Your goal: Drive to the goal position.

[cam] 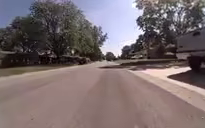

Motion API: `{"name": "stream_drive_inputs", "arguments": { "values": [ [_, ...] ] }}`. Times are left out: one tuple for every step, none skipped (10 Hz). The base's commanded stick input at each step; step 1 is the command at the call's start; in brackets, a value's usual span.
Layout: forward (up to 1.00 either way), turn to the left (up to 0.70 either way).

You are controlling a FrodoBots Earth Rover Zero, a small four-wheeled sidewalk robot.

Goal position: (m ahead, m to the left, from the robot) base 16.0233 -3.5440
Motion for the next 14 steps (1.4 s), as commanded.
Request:
{"name": "stream_drive_inputs", "arguments": {
  "values": [
    [0.5,-0.12],
    [0.5,-0.36],
    [0.5,-0.5],
    [0.5,-0.41],
    [0.5,0.0],
    [0.5,0.0],
    [0.5,0.0],
    [0.5,0.0],
    [0.5,0.0],
    [0.5,0.0],
    [0.5,0.0],
    [0.5,0.0],
    [0.5,0.0],
    [0.5,0.0]
  ]
}}
